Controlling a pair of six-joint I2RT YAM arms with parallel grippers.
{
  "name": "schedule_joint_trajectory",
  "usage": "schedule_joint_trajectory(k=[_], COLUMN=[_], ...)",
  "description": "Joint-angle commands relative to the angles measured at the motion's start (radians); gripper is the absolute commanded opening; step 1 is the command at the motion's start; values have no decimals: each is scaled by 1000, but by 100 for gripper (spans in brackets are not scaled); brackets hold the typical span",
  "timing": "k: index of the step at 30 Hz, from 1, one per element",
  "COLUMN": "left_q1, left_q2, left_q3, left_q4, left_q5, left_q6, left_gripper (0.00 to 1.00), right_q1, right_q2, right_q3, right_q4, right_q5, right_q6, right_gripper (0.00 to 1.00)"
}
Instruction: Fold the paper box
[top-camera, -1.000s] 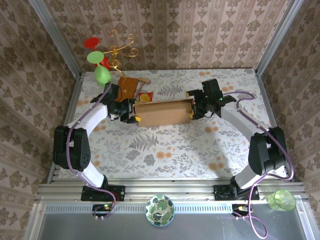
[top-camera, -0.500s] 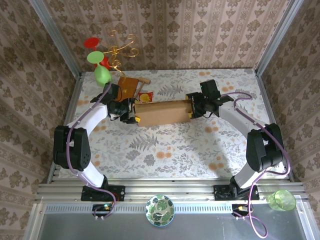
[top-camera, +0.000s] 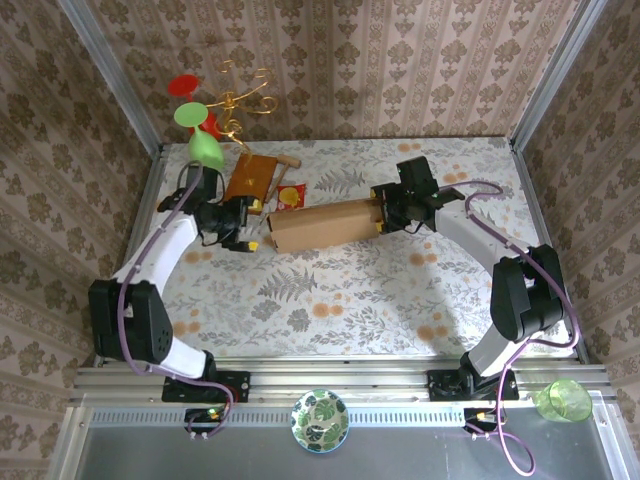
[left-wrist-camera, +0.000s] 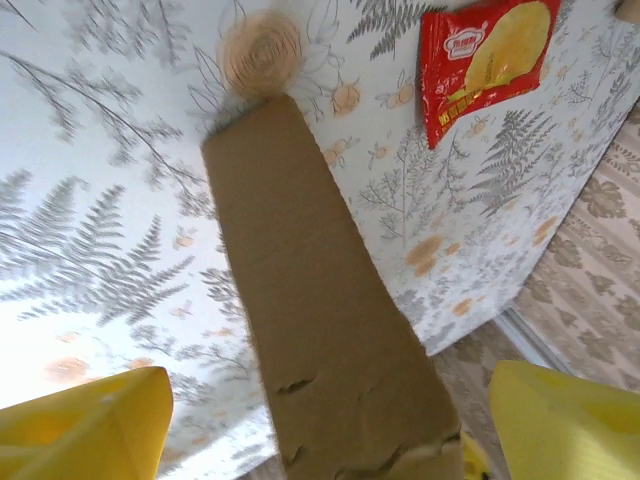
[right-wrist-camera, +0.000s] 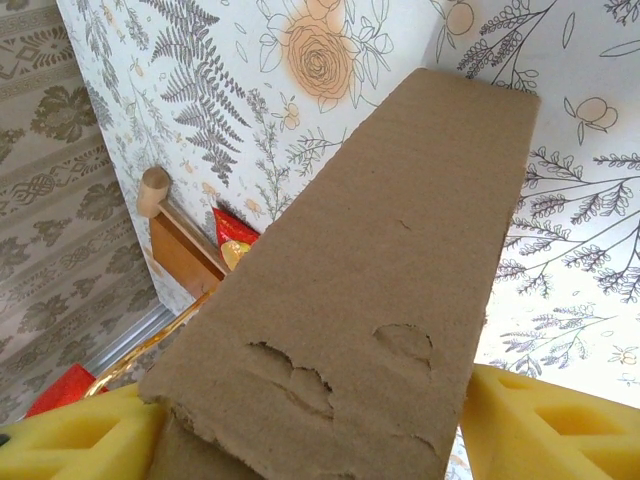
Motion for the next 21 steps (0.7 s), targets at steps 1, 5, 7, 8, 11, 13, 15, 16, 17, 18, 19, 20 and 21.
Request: schedule_joint_trajectory(k=[1, 5, 7, 8, 11, 13, 15, 16, 17, 18, 19, 20, 21], left_q1=[15, 0, -7, -12, -45, -114, -181, -210, -227, -238, -248, -261, -273], left_q2=[-22, -77, -110, -116, -102, -92, -84, -78, -72, -63, -54, -46, -40], left_q3=[75, 168, 170, 182, 214, 236, 244, 248, 254, 259, 264, 270, 274], left_q4=[-195, -230, -183, -176, -160, -166, -181, -194, -209, -224, -237, -243, -248], left_q5=[-130, -274, -260, -244, -172, -206, -266, -310, -347, -382, -407, -438, -465], left_q6=[225, 540, 700, 788, 1009, 1158, 1263, 1292, 1313, 1323, 1341, 1360, 1378], left_gripper=[82, 57, 45, 45, 43, 44, 47, 48, 50, 51, 52, 52, 53], right_q1=[5, 4, 4, 4, 4, 4, 4, 4, 4, 3, 3, 4, 4], right_q2=[18, 31, 34, 37, 47, 54, 59, 61, 61, 62, 61, 62, 62], right_q3=[49, 78, 79, 82, 84, 91, 96, 98, 100, 101, 102, 102, 101], right_q4=[-61, -92, -91, -93, -97, -106, -108, -110, -110, -112, -113, -112, -113], right_q5=[41, 41, 41, 40, 35, 32, 30, 30, 30, 29, 30, 28, 28], right_q6=[25, 26, 30, 31, 33, 33, 34, 36, 36, 36, 36, 36, 36], right_gripper=[68, 67, 67, 67, 67, 67, 66, 66, 66, 66, 65, 65, 65])
